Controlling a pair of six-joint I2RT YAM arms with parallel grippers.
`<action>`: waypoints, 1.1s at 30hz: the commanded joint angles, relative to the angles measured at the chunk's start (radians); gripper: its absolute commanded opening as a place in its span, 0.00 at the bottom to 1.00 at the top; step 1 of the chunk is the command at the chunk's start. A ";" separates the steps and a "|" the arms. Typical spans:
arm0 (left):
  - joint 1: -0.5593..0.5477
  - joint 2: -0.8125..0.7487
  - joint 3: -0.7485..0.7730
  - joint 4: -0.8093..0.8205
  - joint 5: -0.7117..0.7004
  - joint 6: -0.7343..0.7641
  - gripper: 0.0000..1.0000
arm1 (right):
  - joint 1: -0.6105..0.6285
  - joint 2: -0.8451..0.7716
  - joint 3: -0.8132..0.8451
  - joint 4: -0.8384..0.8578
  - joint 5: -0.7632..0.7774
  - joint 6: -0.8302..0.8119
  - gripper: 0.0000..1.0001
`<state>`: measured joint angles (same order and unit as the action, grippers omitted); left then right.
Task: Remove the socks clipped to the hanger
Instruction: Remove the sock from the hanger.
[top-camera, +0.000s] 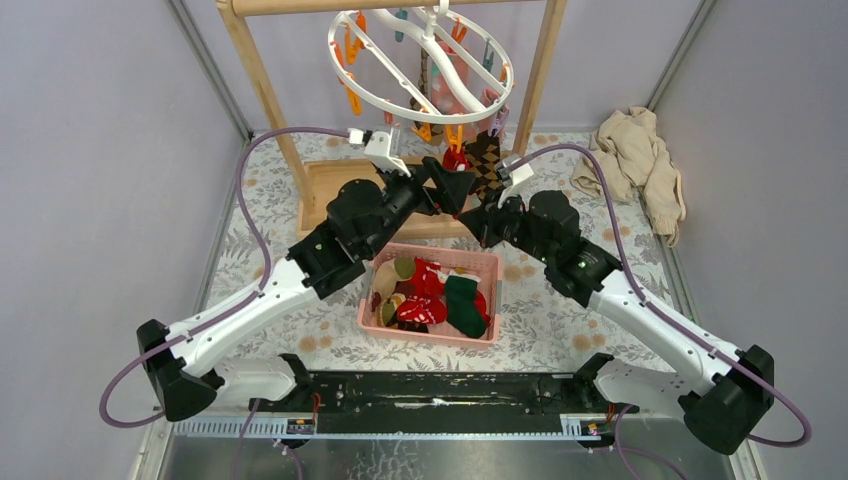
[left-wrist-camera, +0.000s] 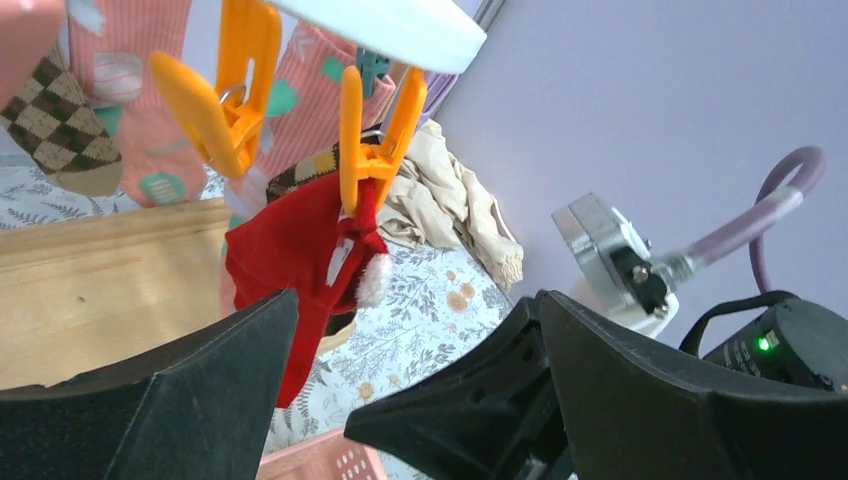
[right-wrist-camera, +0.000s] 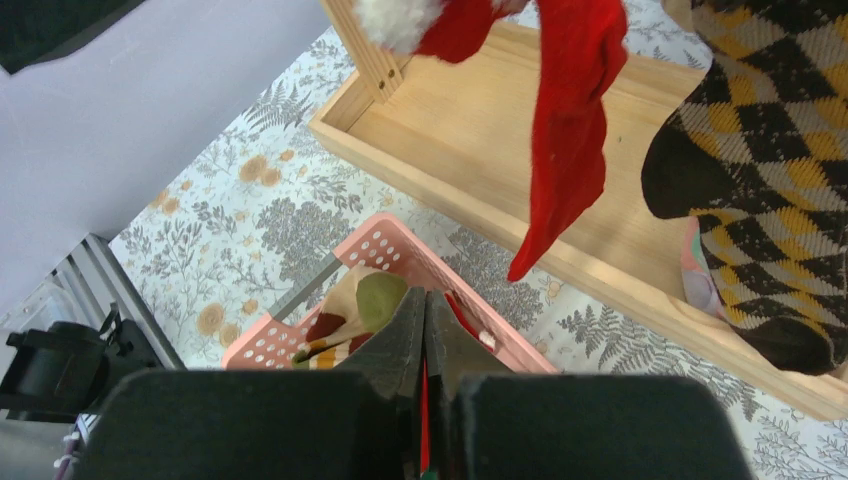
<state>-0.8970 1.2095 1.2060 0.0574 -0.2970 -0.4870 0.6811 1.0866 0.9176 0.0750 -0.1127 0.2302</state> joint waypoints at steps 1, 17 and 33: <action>-0.008 0.027 0.043 0.121 -0.034 0.038 0.99 | 0.020 -0.042 0.053 -0.059 0.024 -0.031 0.00; -0.008 0.031 0.072 0.095 -0.078 0.045 0.99 | 0.025 0.042 0.005 0.104 0.230 -0.050 0.64; -0.008 -0.041 0.023 0.058 -0.079 0.028 0.99 | 0.025 0.247 0.059 0.331 0.260 -0.063 0.09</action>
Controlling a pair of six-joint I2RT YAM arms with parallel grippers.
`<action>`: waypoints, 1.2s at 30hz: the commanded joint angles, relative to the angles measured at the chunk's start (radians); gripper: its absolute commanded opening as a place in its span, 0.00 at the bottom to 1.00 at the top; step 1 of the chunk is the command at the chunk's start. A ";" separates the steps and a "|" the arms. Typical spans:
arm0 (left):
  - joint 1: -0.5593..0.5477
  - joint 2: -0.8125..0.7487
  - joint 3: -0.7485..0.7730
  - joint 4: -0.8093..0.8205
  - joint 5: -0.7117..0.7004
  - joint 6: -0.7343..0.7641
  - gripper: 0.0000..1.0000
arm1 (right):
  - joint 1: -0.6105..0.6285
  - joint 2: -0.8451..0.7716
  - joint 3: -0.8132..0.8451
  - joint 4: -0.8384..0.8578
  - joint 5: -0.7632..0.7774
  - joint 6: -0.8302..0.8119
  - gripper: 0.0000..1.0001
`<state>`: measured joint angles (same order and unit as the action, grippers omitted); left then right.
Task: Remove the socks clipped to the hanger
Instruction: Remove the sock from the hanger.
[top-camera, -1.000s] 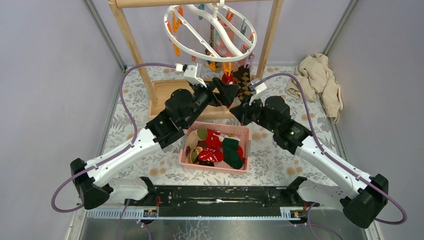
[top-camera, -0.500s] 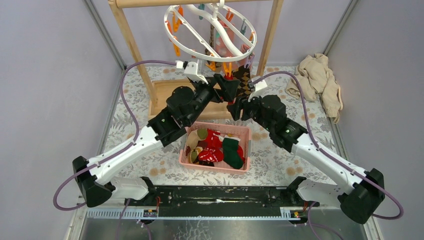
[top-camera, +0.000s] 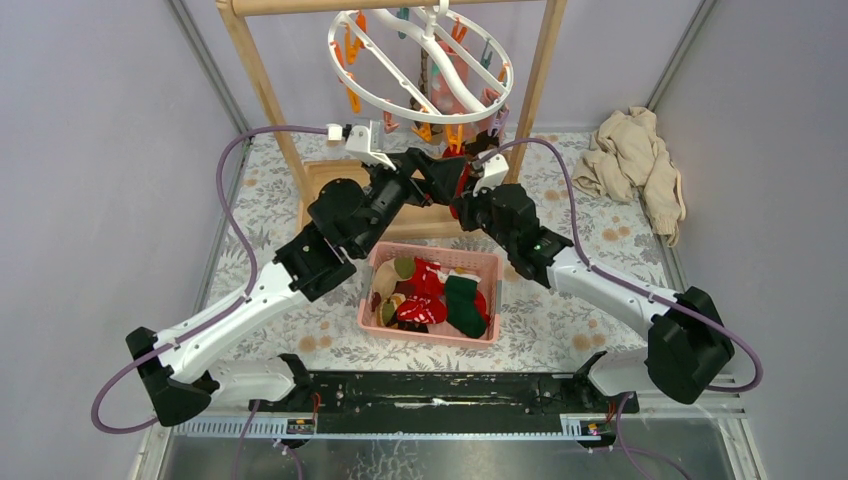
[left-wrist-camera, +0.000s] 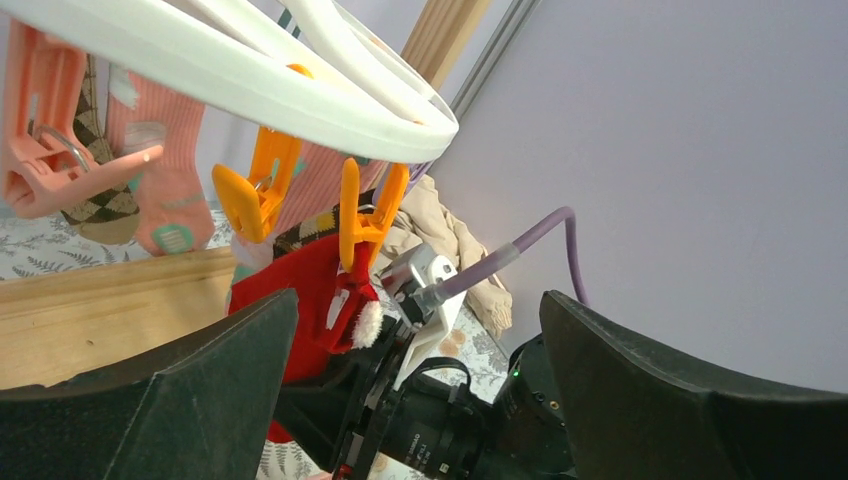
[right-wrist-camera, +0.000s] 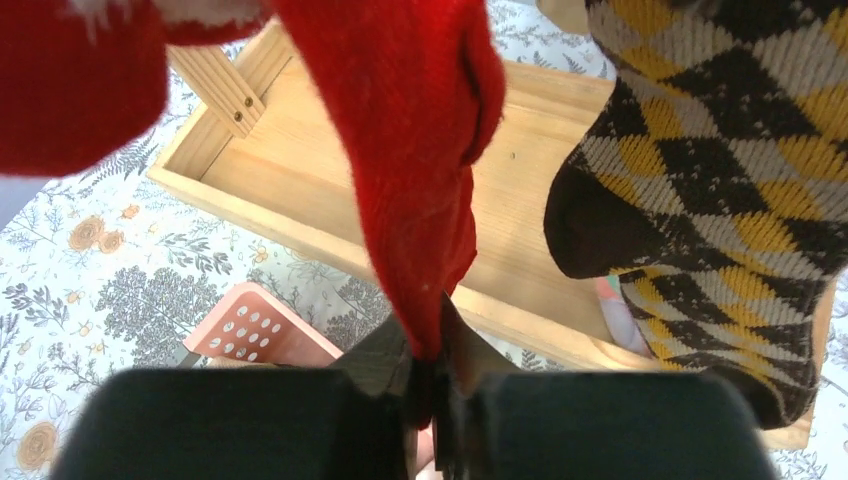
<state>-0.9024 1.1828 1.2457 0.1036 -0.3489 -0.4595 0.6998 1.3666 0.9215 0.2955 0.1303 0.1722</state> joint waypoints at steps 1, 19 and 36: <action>-0.003 -0.014 -0.017 0.012 -0.029 0.002 0.99 | 0.006 -0.046 0.051 0.105 0.017 -0.007 0.04; -0.026 0.158 0.110 0.055 -0.150 0.044 0.98 | 0.007 -0.186 0.073 -0.163 -0.021 -0.065 0.00; -0.026 0.228 0.169 0.134 -0.170 0.074 0.67 | 0.008 -0.207 0.059 -0.172 -0.035 -0.069 0.00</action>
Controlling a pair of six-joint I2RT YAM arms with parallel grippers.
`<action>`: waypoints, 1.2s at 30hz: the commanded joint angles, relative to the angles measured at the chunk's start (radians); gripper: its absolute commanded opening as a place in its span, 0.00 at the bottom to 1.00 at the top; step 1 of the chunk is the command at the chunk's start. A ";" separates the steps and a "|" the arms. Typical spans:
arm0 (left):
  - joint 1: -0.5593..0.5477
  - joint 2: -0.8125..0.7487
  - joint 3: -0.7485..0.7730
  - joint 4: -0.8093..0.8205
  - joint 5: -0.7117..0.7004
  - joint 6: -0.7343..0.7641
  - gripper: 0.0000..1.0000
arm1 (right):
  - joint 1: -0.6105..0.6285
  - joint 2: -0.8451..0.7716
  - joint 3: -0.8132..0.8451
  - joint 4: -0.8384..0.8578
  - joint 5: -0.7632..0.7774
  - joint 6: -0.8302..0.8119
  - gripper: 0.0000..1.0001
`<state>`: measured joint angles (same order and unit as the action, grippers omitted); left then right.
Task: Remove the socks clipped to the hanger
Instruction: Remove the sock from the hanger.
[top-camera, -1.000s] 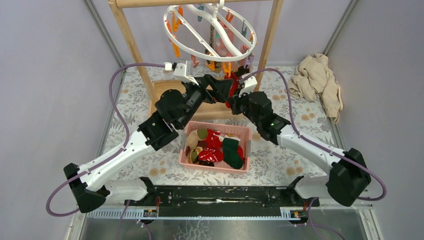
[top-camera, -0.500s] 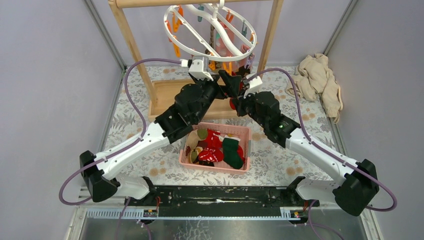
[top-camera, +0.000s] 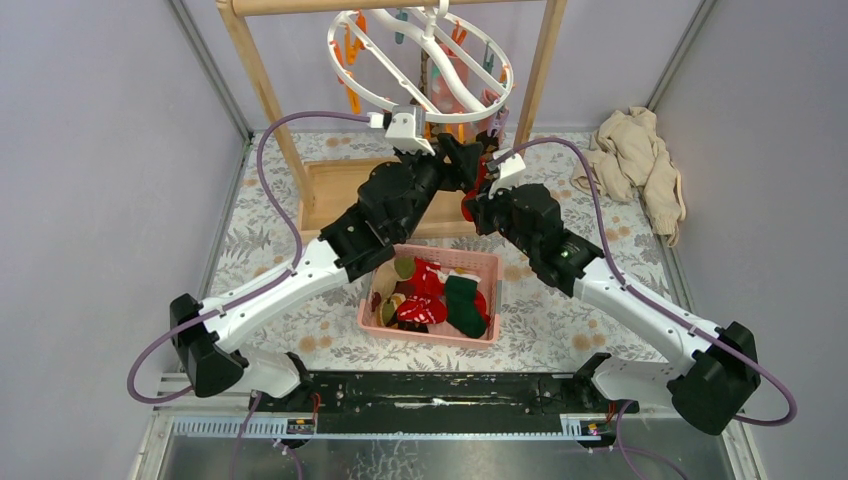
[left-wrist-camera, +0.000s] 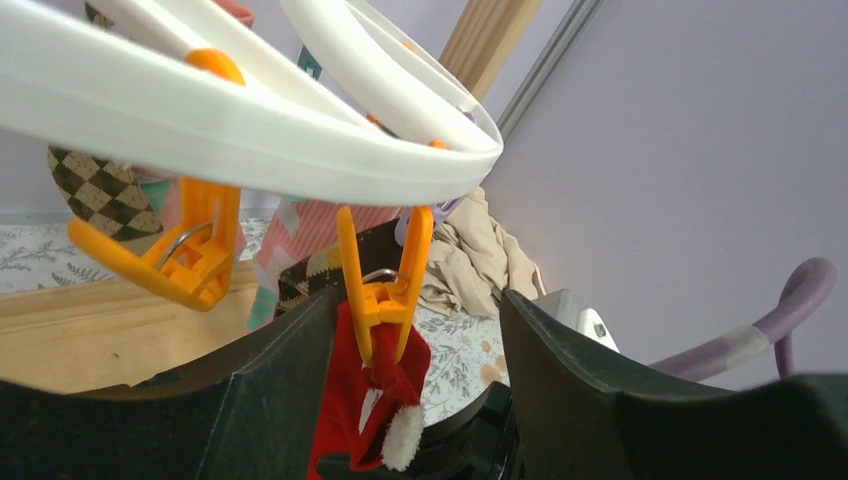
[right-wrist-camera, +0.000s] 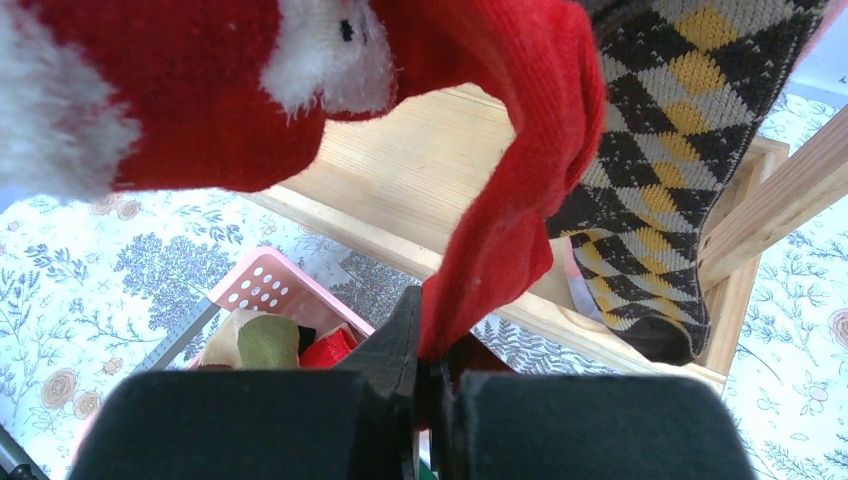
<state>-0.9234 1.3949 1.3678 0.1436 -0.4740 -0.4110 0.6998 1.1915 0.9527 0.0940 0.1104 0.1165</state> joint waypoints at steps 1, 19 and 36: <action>-0.005 0.021 0.050 0.098 -0.049 0.027 0.66 | 0.007 -0.032 0.029 0.028 -0.015 -0.014 0.00; 0.011 0.037 0.057 0.129 -0.083 0.051 0.38 | 0.007 -0.034 0.009 0.034 -0.021 -0.008 0.00; 0.021 0.010 0.036 0.126 -0.077 0.061 0.47 | 0.007 -0.081 -0.029 -0.002 -0.029 0.003 0.00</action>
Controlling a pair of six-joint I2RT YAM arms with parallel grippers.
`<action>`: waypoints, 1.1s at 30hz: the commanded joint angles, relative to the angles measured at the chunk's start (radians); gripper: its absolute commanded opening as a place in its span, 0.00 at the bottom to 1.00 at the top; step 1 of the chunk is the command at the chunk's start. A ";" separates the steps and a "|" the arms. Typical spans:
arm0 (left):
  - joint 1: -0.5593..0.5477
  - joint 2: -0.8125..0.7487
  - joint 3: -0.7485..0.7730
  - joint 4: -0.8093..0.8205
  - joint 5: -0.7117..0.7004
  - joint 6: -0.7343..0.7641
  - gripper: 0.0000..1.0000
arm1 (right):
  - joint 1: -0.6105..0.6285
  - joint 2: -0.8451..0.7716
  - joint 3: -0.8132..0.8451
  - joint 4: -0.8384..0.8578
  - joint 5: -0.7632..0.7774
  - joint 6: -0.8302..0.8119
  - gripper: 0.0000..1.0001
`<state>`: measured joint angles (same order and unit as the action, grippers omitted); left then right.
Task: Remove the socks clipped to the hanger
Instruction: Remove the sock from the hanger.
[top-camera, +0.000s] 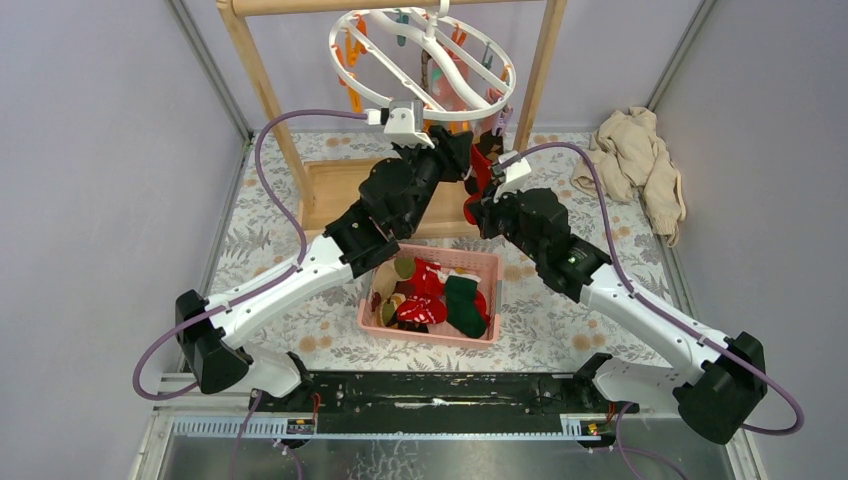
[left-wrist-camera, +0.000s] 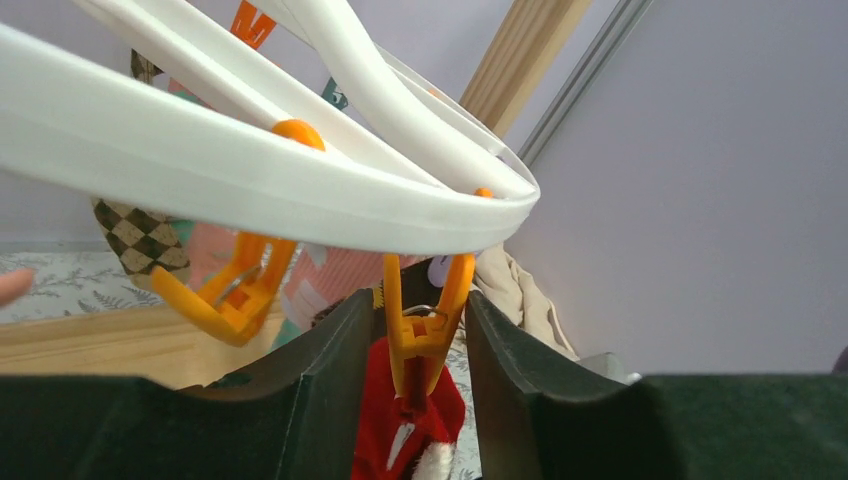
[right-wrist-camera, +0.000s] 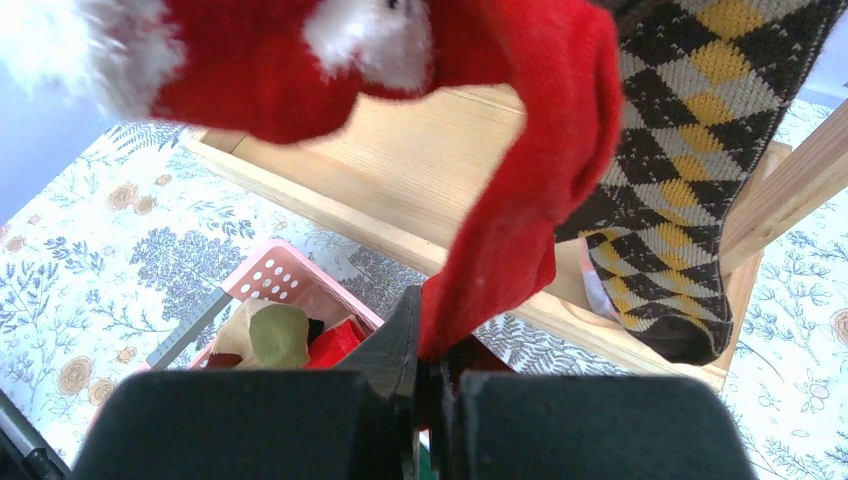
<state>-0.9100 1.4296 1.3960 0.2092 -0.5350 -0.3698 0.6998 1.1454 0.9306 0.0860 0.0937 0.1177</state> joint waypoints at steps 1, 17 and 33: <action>0.009 -0.023 0.009 0.062 -0.014 0.021 0.47 | 0.008 -0.034 -0.007 0.005 -0.011 0.003 0.00; 0.012 -0.005 0.024 0.105 -0.015 0.020 0.62 | 0.008 -0.033 -0.023 0.007 -0.032 0.017 0.00; 0.013 0.015 0.050 0.090 -0.018 0.034 0.34 | 0.007 -0.041 -0.042 0.006 -0.043 0.023 0.00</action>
<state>-0.9020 1.4391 1.3975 0.2459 -0.5346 -0.3595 0.6998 1.1320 0.8898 0.0601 0.0608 0.1326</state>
